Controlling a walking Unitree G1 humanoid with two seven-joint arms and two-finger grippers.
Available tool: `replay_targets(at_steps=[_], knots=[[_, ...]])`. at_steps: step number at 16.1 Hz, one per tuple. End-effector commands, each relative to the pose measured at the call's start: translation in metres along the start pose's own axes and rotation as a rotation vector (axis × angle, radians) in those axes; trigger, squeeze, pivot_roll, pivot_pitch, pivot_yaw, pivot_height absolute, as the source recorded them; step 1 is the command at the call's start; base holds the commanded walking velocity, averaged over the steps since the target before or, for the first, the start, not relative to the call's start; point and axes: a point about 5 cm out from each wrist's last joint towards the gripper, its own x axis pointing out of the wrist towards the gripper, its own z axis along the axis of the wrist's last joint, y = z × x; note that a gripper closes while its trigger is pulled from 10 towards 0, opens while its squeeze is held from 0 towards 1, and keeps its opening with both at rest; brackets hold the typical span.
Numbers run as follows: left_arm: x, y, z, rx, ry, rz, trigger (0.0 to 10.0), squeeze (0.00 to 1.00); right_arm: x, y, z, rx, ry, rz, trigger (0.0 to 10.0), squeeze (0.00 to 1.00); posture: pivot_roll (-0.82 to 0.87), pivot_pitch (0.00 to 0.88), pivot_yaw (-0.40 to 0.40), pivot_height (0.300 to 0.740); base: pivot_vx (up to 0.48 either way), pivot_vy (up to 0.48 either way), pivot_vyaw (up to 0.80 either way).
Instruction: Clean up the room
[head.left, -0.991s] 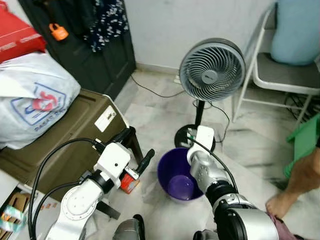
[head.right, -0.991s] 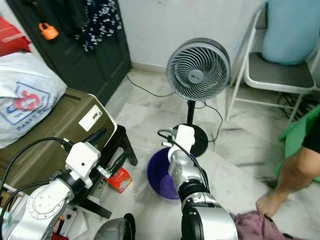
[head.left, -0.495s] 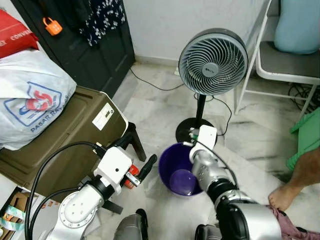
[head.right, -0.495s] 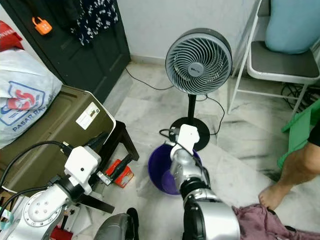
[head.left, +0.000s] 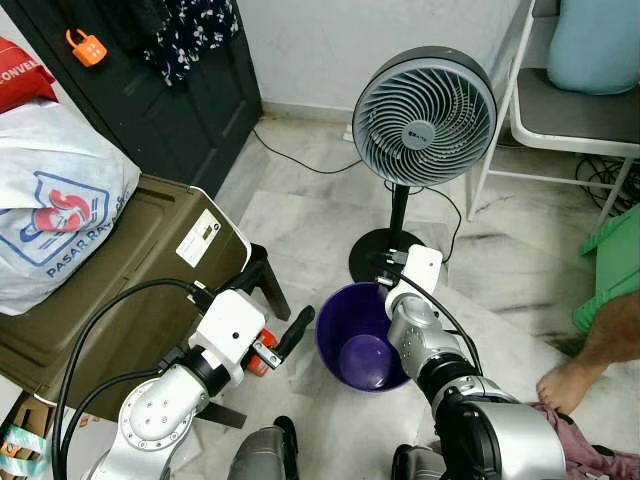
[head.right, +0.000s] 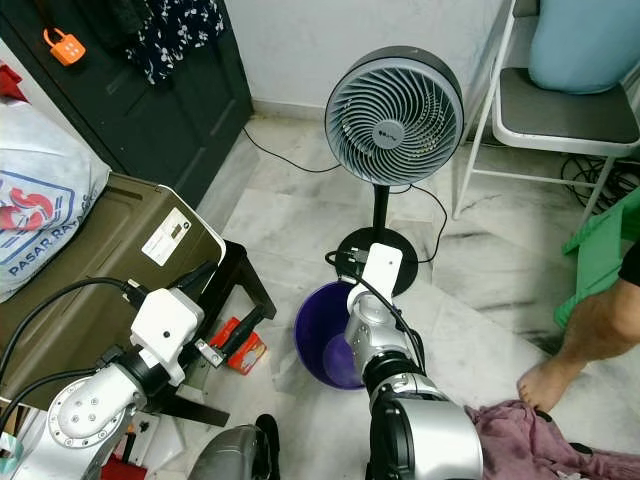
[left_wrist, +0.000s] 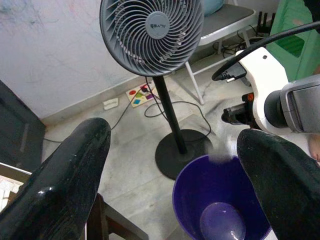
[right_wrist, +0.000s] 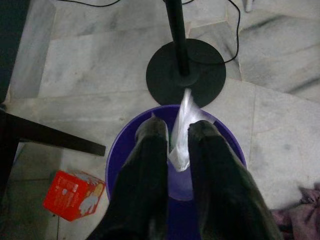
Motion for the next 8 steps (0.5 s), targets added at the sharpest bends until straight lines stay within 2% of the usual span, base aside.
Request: replay_targets(at_steps=[1, 5, 8], knots=[[-0.003, 0.001, -0.005, 0.006, 0.031, 0.003, 10.0, 0.0, -0.001, 0.008, -0.002, 0.006, 0.011, 0.02, 10.0, 1.0, 0.15, 0.206, 0.121, 0.74, 0.0, 0.0, 0.0], [-0.003, 0.002, -0.004, 0.008, 0.029, 0.009, 10.0, 0.0, -0.002, 0.012, 0.003, 0.021, -0.019, 0.053, 10.0, 1.0, 0.15, 0.199, 0.121, 0.74, 0.0, 0.0, 0.0], [0.004, 0.006, -0.002, 0.015, 0.004, 0.026, 10.0, 0.0, -0.004, 0.028, 0.013, -0.018, -0.047, 0.16, 10.0, 1.0, 0.12, 0.162, 0.107, 0.74, 0.0, 0.0, 0.0]])
